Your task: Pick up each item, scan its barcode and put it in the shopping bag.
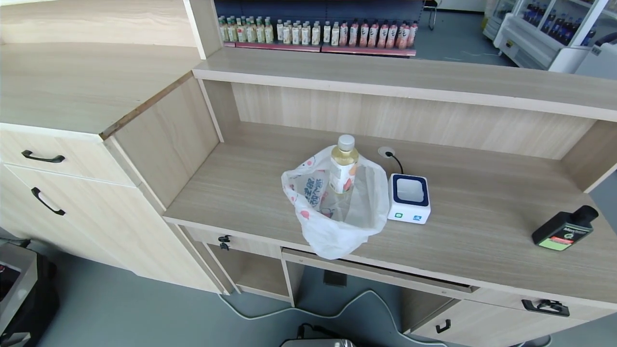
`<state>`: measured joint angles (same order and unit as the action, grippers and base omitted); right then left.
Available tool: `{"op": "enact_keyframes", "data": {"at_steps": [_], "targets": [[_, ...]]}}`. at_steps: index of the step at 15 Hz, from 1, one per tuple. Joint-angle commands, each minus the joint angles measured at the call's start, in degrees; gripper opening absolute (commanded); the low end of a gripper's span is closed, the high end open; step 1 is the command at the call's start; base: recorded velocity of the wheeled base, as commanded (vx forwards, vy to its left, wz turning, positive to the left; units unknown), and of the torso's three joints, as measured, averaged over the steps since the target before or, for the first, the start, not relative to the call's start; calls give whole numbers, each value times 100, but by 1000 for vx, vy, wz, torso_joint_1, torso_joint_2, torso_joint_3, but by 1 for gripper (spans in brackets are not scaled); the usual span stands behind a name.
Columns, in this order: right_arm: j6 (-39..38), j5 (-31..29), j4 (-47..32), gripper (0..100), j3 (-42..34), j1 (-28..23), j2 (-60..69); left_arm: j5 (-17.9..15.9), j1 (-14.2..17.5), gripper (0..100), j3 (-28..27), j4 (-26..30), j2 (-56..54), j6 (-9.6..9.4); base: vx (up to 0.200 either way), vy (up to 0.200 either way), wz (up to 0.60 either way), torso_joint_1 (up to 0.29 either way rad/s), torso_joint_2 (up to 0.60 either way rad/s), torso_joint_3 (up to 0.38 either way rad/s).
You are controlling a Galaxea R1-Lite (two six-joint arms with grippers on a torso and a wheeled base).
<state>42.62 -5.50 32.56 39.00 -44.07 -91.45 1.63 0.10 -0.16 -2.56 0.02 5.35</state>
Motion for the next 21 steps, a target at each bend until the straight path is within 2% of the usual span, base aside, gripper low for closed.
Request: {"op": "enact_keyframes", "data": {"at_steps": [1,5,9,13,21], "targets": [[133,-13,22,100,47,21,-540,12,-1,100,-2,1,-2,1,0,0,0,0,0,0],[71,5,216,100,29,302,-848,4,-1,100,-2,1,-2,1,0,0,0,0,0,0],[-465,75,506,100,55,891,-1208,4,-1,100,-2,1,-2,1,0,0,0,0,0,0],[-509,75,1007,100,108,1269,-1445,4,-1,100,-2,1,-2,1,0,0,0,0,0,0],[-544,84,1200,100,205,1489,-1788,4,-1,100,-2,1,-2,1,0,0,0,0,0,0]]}}
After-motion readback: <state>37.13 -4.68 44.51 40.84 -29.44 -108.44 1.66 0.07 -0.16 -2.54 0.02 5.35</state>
